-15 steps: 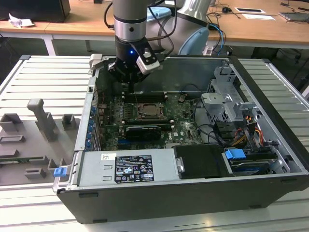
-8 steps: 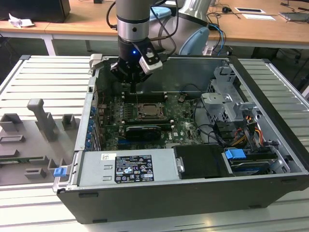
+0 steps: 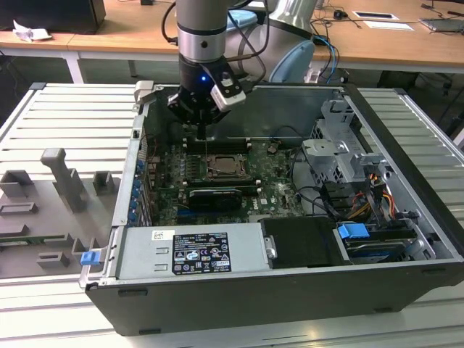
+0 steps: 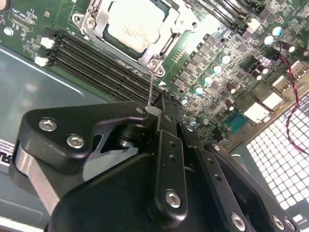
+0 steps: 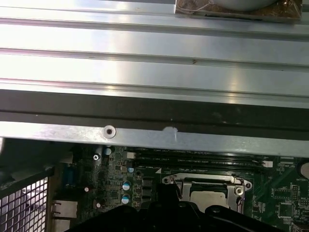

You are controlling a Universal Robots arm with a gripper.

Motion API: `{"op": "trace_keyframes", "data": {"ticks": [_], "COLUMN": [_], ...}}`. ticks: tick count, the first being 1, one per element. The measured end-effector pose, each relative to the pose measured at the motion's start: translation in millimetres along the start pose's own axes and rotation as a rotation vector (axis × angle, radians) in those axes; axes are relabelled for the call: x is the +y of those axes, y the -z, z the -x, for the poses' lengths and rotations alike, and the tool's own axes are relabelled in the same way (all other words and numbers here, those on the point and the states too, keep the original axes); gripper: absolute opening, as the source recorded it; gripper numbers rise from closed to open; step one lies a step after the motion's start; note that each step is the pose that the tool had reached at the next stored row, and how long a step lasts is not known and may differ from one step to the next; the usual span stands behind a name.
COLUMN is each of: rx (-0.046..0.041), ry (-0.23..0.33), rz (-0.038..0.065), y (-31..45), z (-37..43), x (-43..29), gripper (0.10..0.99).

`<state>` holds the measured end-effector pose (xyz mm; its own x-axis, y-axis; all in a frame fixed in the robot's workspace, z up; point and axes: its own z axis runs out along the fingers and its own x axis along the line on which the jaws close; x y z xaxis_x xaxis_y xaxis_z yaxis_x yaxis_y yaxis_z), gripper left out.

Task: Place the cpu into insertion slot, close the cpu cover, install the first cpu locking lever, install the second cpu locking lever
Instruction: 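Install the first cpu locking lever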

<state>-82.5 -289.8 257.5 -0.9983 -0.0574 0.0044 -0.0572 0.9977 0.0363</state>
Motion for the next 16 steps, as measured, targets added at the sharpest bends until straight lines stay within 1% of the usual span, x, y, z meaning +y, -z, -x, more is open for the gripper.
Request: {"op": "trace_keyframes", "data": {"ticks": [16], "rx": [0.0000], "ry": [0.000], "rz": [0.001], "y": [0.0], "z": [5.3], "x": [-0.3], "gripper": [0.106]}}
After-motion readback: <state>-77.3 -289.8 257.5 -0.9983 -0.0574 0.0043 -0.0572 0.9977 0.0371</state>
